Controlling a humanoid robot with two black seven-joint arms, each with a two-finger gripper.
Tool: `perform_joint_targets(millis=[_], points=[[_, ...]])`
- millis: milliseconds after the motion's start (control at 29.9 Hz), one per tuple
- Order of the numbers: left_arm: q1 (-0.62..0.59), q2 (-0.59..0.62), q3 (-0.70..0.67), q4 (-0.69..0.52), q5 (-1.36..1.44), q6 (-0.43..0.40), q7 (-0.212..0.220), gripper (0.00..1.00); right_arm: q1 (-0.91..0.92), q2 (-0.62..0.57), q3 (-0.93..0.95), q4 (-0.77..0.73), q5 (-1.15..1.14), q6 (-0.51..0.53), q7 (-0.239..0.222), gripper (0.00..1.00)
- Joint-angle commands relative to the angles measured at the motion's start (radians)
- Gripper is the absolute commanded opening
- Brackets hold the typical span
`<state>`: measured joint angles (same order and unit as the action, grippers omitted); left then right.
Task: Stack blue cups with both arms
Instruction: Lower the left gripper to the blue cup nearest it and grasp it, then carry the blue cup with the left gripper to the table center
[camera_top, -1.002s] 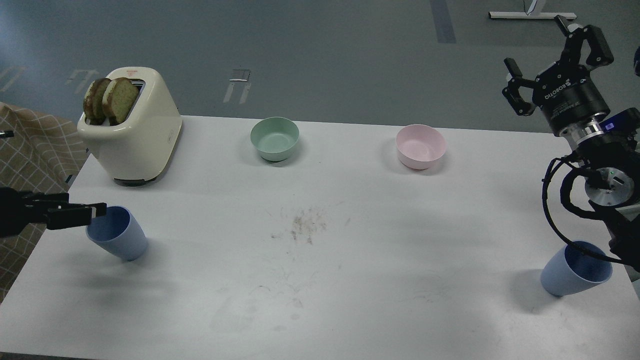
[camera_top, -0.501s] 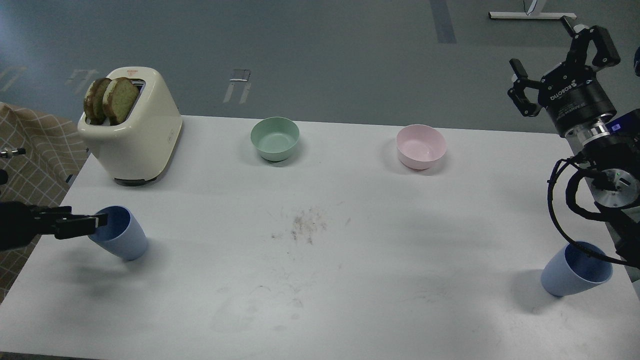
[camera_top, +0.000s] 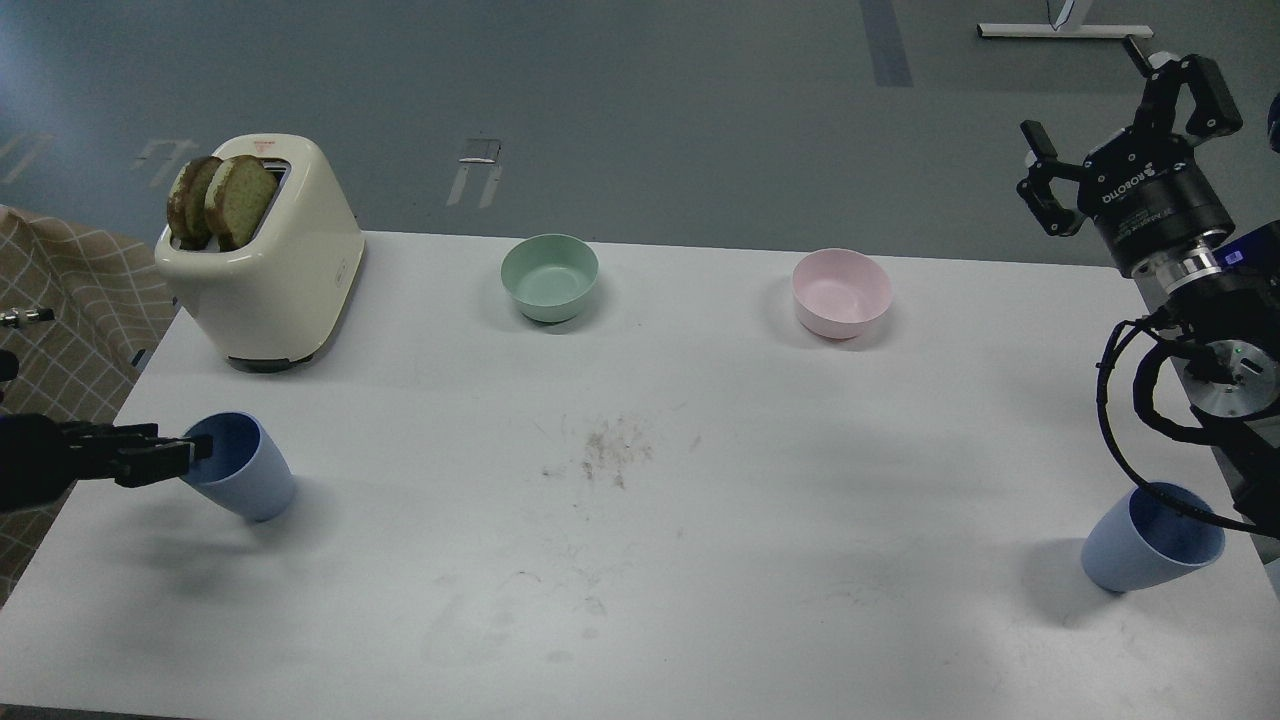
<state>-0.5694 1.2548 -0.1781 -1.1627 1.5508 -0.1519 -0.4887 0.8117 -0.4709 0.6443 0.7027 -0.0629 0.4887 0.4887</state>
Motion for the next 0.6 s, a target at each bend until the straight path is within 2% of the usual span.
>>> perform_joint_targets(millis=[0,367,467,568], points=[[0.002,-0.002,-0.001,0.000,0.037,0.005,0.000,0.00,-0.002,0.000,0.000,0.000,0.000,0.000,0.000,1.00],[-0.004,0.015,-0.009,-0.021,0.042,0.049,0.000,0.00,-0.008,-0.006,0.000,0.012,0.000,0.000,0.000,1.00],[-0.021,0.025,-0.018,-0.070,0.041,0.060,0.000,0.00,-0.006,-0.006,0.000,0.015,0.000,0.000,0.000,1.00],[-0.102,0.067,-0.023,-0.156,0.048,0.060,0.000,0.00,0.010,-0.008,0.000,0.017,0.000,0.000,0.000,1.00]])
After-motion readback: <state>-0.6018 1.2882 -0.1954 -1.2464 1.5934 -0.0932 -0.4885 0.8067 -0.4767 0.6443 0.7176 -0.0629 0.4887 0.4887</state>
